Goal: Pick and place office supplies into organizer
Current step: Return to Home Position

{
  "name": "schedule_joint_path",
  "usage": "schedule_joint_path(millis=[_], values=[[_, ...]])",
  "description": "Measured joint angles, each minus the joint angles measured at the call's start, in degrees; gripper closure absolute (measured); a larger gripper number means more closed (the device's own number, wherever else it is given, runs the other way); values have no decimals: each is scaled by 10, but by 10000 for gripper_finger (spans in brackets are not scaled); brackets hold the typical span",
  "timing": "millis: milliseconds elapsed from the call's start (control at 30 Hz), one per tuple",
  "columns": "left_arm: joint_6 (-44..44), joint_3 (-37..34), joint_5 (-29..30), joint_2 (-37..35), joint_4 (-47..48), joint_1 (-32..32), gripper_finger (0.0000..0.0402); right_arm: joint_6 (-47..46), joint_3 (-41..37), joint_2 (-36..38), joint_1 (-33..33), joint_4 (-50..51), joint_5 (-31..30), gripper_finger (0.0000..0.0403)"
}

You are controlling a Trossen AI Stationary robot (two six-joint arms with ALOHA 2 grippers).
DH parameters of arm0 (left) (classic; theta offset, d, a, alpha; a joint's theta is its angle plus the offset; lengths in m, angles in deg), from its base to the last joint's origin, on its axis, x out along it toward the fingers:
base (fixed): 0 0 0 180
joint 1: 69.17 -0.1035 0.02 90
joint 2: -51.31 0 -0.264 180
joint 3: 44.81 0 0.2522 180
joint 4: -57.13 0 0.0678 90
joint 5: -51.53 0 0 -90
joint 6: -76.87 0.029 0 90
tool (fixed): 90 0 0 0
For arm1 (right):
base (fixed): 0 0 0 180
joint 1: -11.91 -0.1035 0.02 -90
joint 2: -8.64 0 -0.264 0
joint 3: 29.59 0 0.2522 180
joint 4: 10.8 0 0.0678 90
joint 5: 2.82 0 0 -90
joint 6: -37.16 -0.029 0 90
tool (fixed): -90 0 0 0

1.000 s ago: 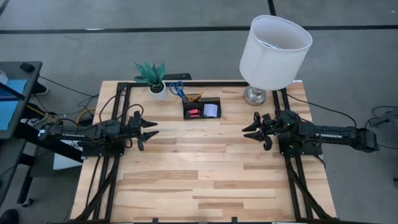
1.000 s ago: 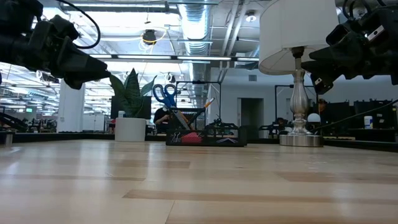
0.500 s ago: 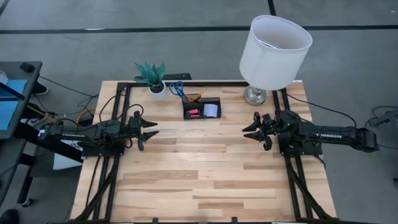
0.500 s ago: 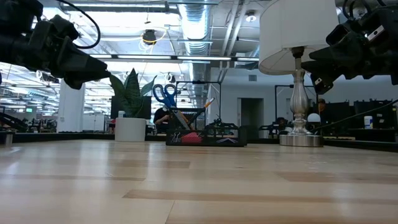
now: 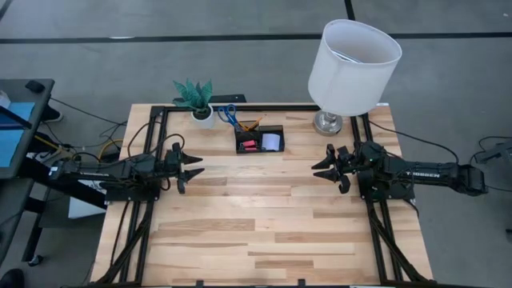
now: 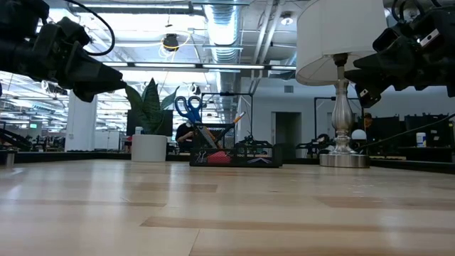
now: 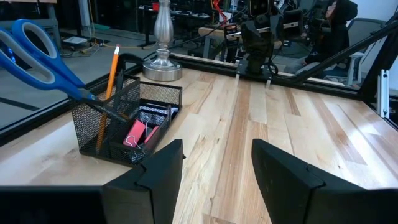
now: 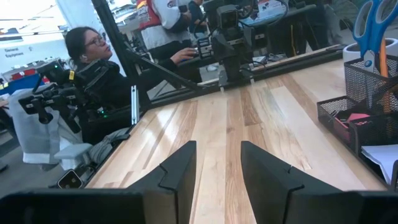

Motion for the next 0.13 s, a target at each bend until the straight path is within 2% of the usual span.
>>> schedule_joint_path(millis=[133], values=[[0,0,0,0,0,0,218,0,0,0,0,0,0,285]])
